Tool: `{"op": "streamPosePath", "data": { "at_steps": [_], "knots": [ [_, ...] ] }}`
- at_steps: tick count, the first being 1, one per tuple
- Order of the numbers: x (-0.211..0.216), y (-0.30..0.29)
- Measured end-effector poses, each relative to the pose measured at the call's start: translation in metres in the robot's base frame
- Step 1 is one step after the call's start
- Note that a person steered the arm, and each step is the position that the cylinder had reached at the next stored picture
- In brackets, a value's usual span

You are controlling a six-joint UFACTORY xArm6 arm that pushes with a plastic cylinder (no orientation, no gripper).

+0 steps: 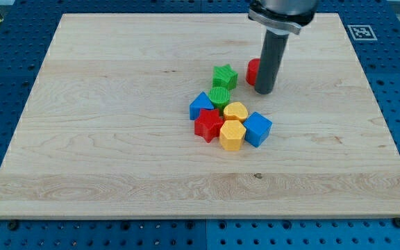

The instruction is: Separate green star from green circle

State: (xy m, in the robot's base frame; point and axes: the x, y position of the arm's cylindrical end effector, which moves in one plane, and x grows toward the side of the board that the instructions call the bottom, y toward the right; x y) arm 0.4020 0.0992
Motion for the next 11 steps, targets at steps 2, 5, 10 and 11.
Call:
{"op": "streamPosePath", "data": {
  "at_steps": [2, 5, 10, 11],
  "knots": [
    [0.022, 0.007],
    [-0.029, -0.079],
    [-0.097, -0.182],
    [-0.059, -0.174]
  ]
}}
